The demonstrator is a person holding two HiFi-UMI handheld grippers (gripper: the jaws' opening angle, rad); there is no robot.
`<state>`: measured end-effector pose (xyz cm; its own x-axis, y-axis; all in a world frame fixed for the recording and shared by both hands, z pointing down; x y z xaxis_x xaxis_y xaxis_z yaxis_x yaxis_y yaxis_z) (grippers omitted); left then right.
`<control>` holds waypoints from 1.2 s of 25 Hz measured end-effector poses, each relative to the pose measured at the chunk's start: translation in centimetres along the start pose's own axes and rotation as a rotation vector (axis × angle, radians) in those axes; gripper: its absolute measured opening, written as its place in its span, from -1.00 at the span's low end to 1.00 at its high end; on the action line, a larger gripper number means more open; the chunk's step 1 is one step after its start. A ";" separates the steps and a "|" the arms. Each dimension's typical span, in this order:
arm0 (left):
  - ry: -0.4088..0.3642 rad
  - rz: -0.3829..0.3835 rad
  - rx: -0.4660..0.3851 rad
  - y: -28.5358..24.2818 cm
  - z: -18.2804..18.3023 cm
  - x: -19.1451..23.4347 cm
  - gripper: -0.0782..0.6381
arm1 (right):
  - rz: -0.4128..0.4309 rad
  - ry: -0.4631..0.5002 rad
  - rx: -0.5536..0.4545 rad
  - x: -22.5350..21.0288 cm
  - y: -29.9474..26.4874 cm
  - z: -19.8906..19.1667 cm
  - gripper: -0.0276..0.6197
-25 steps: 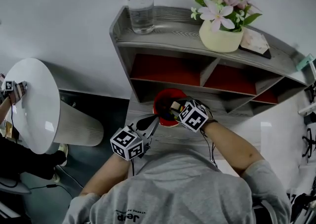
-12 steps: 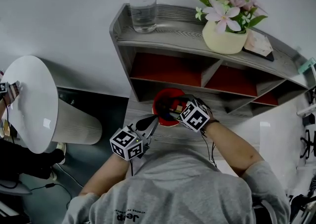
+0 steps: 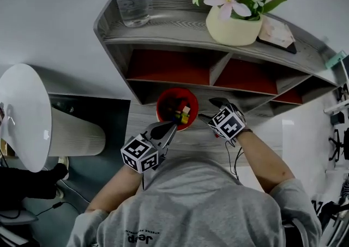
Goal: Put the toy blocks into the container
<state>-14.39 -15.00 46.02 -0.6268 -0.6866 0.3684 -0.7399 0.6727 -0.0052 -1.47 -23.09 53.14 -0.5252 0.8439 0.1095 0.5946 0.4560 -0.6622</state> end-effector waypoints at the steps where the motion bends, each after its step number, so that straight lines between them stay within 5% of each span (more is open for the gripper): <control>1: 0.004 -0.014 0.012 -0.7 -0.6 -0.5 -0.76 | -0.014 -0.015 0.021 -0.7 0.4 -1.7 0.08; 7: 0.043 -0.085 0.102 -5.8 -5.6 -3.8 -0.76 | -0.012 -0.074 0.167 -2.3 1.5 -13.0 0.07; 12: 0.076 -0.118 0.187 -9.6 -10.4 -6.4 -0.76 | 0.081 -0.070 0.236 -0.7 0.5 -19.9 0.07; 20: 0.110 -0.085 0.258 -11.4 -15.7 -7.9 -0.76 | 0.256 0.214 0.243 2.1 -2.8 -25.0 0.04; 30: 0.153 -0.024 0.267 -10.3 -18.4 -8.8 -0.76 | 0.310 0.270 0.259 2.0 -4.1 -27.8 -0.42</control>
<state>3.20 -10.81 59.97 -0.5792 -0.6382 0.5072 -0.8049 0.5463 -0.2317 12.00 -15.42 76.70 -0.1501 0.9877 0.0434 0.5092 0.1149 -0.8529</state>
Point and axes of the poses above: the fingertips, and each gripper's own axes: y backward along the fingers, x to its left, z out of its top, the point moved 2 cm from there along y, backward along the fingers, and after that the axes turned 11 degrees about -x, right-handed, at the moved point
